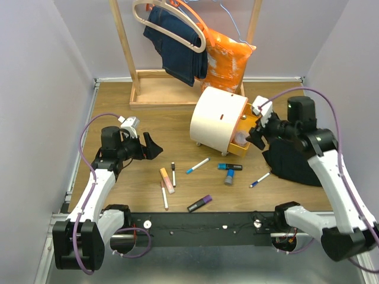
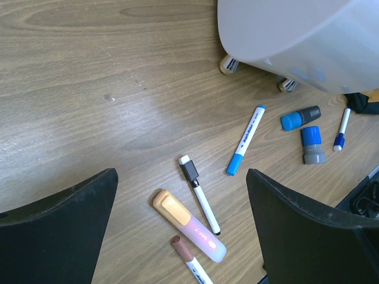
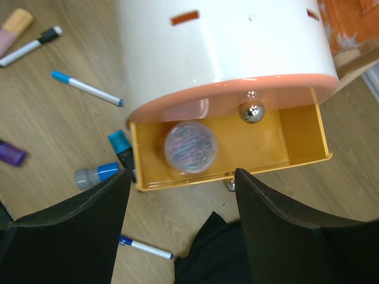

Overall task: Sort the stationery into containers
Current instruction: Pick up the stationery from the center of the board.

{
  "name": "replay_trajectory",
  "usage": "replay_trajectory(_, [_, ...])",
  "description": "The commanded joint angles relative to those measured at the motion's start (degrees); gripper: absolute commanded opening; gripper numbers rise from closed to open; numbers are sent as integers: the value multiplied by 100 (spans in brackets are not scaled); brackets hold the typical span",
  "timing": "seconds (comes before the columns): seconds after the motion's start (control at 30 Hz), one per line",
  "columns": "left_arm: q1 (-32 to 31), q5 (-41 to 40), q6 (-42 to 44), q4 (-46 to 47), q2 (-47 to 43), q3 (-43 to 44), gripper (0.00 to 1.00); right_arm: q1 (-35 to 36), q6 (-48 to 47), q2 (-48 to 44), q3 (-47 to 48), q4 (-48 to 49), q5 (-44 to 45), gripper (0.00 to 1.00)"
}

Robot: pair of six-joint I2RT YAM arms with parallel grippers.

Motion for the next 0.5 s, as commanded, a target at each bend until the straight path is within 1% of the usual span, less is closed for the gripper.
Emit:
replay_trajectory(0.0, [35, 95, -76, 114, -187, -98, 99, 7, -488, -565, 183, -1411, -797, 78])
replay_trajectory(0.03, [35, 86, -120, 114, -170, -90, 99, 7, -611, -583, 183, -1813, -876, 78])
replay_trajectory(0.13, [35, 112, -111, 105, -178, -89, 99, 7, -1331, -592, 253, -2535, -1087, 75])
replay_trajectory(0.2, [35, 94, -102, 106, -204, -89, 99, 24, -2182, -653, 209, -2765, -991, 75])
replay_trajectory(0.23, [35, 103, -94, 123, -222, -116, 99, 16, -2455, -688, 192, -2819, -904, 75])
replay_trajectory(0.27, [27, 112, -111, 123, -240, -133, 99, 15, -2536, -636, 200, -2776, -659, 75])
replay_trajectory(0.3, [35, 112, -120, 123, -275, -142, 99, 24, -2337, -531, 270, -2697, -579, 74])
replay_trajectory(0.33, [35, 121, -129, 114, -292, -142, 99, 16, -2083, -374, 618, -2775, -560, 70])
replay_trajectory(0.4, [35, 121, -103, 36, -371, -107, 99, 16, -1337, 161, 1050, -3003, -902, 67])
replay_trajectory(0.43, [35, 112, -76, -8, -398, -81, 99, 15, -881, 242, 1183, -2995, -1051, 67])
replay_trajectory(0.47, [35, 95, -59, -70, -415, -63, 99, 15, 403, 226, 1237, -2586, -1157, 67])
